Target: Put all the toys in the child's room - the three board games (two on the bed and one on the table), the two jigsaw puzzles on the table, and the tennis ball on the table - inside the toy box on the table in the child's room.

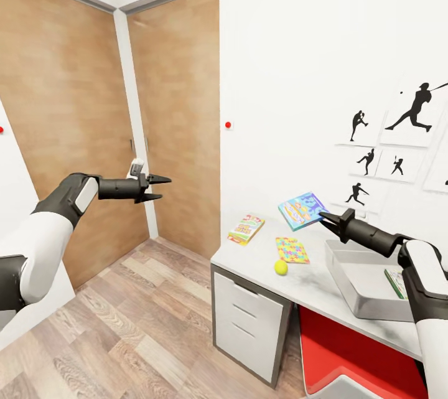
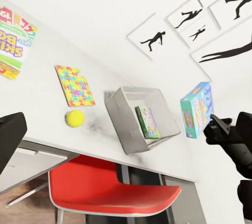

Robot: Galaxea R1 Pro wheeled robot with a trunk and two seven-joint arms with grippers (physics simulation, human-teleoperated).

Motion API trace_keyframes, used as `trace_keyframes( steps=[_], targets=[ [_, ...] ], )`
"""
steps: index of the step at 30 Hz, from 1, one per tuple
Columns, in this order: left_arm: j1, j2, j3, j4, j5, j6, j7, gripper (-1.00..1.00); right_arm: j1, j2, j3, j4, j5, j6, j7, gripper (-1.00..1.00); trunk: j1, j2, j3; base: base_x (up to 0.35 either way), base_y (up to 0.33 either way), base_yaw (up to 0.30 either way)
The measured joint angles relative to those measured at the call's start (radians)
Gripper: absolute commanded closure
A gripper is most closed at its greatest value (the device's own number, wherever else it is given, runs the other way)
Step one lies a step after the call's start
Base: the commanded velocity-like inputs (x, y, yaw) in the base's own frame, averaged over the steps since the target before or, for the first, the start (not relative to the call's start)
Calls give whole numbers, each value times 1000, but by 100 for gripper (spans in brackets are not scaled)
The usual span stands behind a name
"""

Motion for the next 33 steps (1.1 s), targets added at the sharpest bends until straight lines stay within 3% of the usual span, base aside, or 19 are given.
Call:
trace_keyframes(
  steps=[22,33],
  targets=[
    [0,1,0,0,1,0,-2,-100,0,-3,-13,11,-4,8,2,100,0,0,0,3,-3,-3],
    [0,0,0,0,2,0,-1,-100,0,-24,-11,11,-2,8,3,100,0,0,0,164,-152,-226]
  ],
)
